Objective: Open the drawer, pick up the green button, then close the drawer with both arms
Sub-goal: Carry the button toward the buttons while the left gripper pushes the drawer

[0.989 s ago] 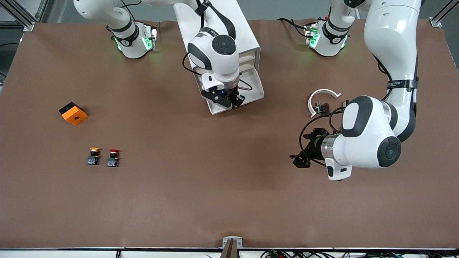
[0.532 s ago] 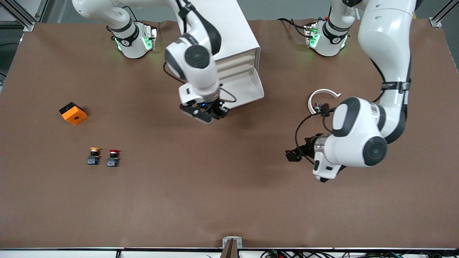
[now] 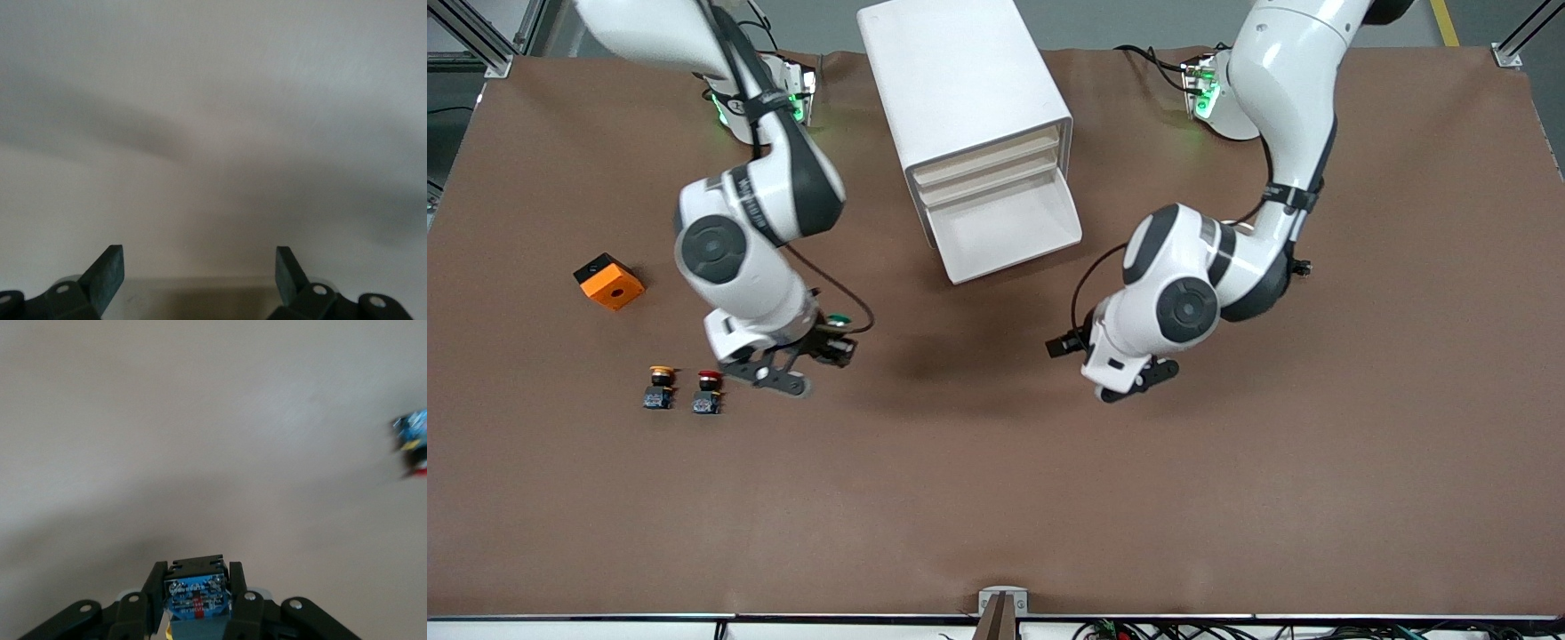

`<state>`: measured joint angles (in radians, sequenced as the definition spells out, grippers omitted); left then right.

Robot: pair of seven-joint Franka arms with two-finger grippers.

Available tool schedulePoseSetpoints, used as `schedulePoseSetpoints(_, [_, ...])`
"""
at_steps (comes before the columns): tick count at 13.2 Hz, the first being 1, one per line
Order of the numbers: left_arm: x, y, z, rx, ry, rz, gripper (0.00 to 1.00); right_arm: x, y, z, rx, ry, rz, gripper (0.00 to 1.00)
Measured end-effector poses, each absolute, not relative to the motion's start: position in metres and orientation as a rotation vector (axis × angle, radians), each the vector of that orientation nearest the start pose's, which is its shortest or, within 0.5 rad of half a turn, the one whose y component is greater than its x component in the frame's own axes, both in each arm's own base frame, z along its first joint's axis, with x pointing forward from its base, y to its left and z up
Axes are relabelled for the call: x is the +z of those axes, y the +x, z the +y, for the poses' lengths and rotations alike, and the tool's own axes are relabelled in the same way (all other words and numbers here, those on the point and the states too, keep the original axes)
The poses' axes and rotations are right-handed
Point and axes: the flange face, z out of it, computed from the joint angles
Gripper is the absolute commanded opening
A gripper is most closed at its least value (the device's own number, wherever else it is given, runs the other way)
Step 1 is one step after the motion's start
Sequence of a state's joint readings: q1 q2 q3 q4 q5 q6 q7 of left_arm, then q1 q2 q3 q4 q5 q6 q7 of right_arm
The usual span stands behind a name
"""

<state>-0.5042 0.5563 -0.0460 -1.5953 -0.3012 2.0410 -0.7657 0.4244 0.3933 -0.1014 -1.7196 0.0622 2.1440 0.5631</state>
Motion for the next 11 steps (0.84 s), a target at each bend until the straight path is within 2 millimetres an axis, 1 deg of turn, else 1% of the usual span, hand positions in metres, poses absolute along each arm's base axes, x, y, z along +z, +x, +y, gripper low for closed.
schedulePoseSetpoints(1, [0.301, 0.553, -0.368, 0.441, -3.214, -0.589, 1.00, 0.359, 0.631, 0.193, -0.034, -3.095, 0.377, 0.00])
schedulePoseSetpoints(2, [0.298, 0.532, -0.372, 0.439, -3.222, -0.565, 1.00, 0.354, 0.637, 0.174, -0.035, -3.100, 0.349, 0.00])
schedulePoseSetpoints(3, [0.292, 0.513, -0.379, 0.416, -3.241, -0.542, 1.00, 0.348, 0.641, 0.162, -0.042, -3.102, 0.330, 0.00])
schedulePoseSetpoints(5, [0.271, 0.485, -0.391, 0.378, -3.266, -0.507, 1.00, 0.330, 0.644, 0.153, -0.069, -3.104, 0.297, 0.00])
schedulePoseSetpoints(7, [0.252, 0.469, -0.396, 0.367, -3.264, -0.489, 1.00, 0.304, 0.647, 0.143, -0.099, -3.109, 0.255, 0.00])
schedulePoseSetpoints(9, [0.243, 0.461, -0.405, 0.359, -3.269, -0.464, 1.00, 0.271, 0.649, 0.126, -0.133, -3.114, 0.229, 0.00])
schedulePoseSetpoints(11, [0.231, 0.451, -0.417, 0.351, -3.274, -0.431, 1.00, 0.241, 0.644, 0.112, -0.128, -3.124, 0.216, 0.00])
